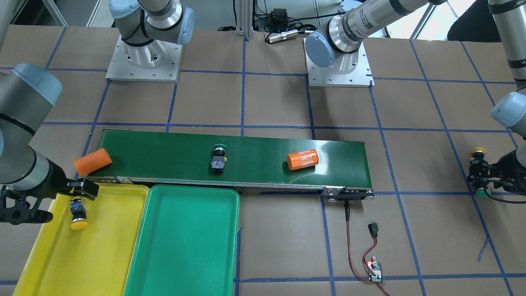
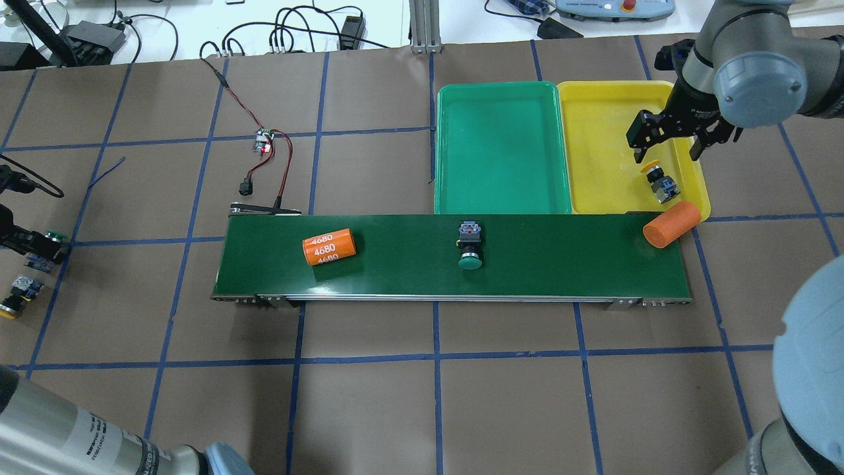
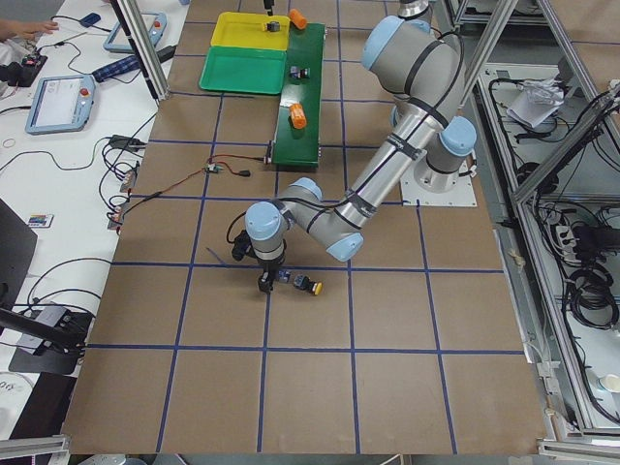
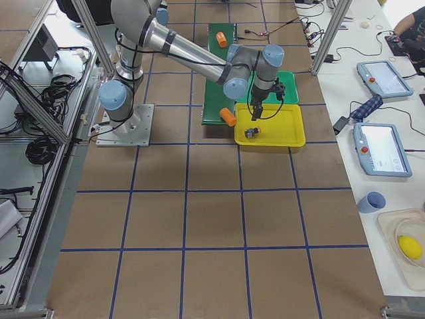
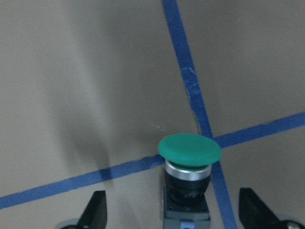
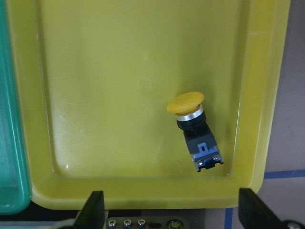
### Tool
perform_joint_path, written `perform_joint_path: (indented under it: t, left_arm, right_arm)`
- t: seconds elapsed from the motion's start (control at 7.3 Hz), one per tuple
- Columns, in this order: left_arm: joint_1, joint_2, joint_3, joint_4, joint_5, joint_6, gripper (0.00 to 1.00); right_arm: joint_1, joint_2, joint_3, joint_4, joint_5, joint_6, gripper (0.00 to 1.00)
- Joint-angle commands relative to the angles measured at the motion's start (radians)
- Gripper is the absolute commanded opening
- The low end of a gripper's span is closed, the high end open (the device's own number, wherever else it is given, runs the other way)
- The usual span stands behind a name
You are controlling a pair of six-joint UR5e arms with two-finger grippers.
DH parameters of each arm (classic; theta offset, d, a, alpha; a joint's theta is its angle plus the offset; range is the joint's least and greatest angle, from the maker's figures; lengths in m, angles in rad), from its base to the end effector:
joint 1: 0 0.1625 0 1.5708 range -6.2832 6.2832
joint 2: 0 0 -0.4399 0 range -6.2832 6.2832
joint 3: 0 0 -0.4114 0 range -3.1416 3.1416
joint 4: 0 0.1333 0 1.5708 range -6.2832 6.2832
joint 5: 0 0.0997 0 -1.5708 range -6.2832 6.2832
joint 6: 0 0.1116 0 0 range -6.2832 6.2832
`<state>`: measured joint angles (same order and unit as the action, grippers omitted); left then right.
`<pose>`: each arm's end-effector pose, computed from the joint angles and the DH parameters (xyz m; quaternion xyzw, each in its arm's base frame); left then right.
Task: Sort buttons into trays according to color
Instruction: 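Drop yellow switch into yellow tray with right while left grasps green switch, then return right gripper over belt while left carries green switch toward belt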
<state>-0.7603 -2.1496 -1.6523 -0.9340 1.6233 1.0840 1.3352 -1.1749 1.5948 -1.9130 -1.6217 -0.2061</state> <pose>0.3923 -0.5490 0.1647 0.1366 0.9902 0.0282 0.0058 -0.0244 -0.6483 0.2818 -0.0137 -0.9988 -0.0435 0.0163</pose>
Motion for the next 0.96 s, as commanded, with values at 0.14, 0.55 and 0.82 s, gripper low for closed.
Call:
perform_joint_path:
  t: [0.14,0.55,0.82]
  left_arm:
    - [-0.004,0.025,-0.012,-0.021,0.055,0.004,0.0]
    - [-0.144,0.164,-0.013,-0.183,0.058,-0.106,0.0]
    - [-0.316,0.31,-0.036,-0.368,0.04,-0.379,0.0]
  right_arm:
    - [0.009,-0.035,0.023,0.045,0.002,0.017,1.0]
    - [0.038,-0.094,0.097,0.045,0.013,0.063,1.0]
    - [0.068,-0.161,0.187,0.045,0.02,0.073,1.0]
